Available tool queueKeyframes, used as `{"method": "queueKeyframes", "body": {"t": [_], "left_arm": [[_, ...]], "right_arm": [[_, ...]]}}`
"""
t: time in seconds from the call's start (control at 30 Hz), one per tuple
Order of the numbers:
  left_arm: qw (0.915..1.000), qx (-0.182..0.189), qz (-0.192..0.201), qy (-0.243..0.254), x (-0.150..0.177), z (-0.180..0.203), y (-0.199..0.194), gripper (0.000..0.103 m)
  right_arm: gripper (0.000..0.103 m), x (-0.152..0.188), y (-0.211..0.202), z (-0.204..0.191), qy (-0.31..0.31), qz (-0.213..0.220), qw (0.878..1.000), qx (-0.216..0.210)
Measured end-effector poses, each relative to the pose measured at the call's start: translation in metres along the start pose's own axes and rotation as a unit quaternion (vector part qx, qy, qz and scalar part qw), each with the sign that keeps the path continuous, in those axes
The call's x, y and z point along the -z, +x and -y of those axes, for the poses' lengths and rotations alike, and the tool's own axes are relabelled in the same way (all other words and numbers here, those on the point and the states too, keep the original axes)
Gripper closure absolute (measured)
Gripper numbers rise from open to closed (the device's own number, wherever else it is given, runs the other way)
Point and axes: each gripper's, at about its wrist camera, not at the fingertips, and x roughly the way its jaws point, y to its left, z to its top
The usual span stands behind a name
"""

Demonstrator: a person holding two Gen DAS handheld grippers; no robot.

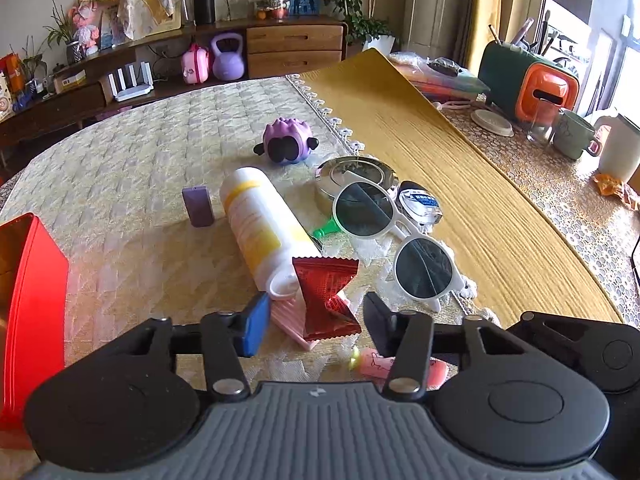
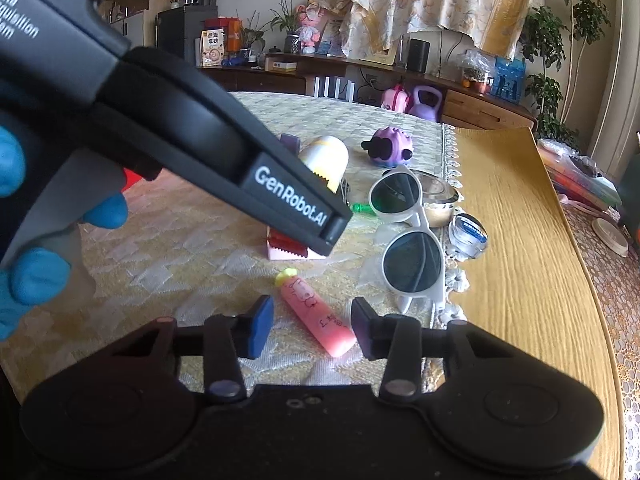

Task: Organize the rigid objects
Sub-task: 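Grasp the red candy with the left tool while the right tool grasps the pink tube, then carry the red candy and pink tube into the red tin box with both tools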

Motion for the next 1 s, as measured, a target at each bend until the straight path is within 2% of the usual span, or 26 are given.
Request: {"method": "queueKeyframes", "body": {"t": [0.13,0.23,0.33,0.5,0.7,1.0], "left_arm": [[1.0,0.005,0.0,0.001,0.0,0.0,0.001,0.068],[1.0,0.005,0.001,0.003,0.0,0.0,0.0,0.071],[0.9999,0.013,0.002,0.002,0.001,-0.001,-0.001,0.08],[0.9999,0.01,0.005,0.001,0.002,-0.004,-0.006,0.082],[0.9996,0.011,-0.002,-0.027,0.006,-0.02,-0.014,0.084],[0.9983,0.016,0.006,-0.055,0.015,-0.046,-0.045,0.084]], "right_arm": [[0.072,0.0,-0.001,-0.002,-0.006,-0.001,1.0,-0.002],[0.078,0.0,-0.002,-0.003,-0.008,-0.003,1.0,-0.003],[0.087,-0.003,-0.001,-0.001,-0.003,-0.007,1.0,-0.001],[0.088,-0.001,-0.004,-0.001,0.01,-0.011,1.0,0.009],[0.088,-0.001,-0.011,-0.003,0.028,-0.013,0.999,0.015],[0.088,-0.013,-0.035,-0.015,0.041,-0.002,0.999,0.016]]}}
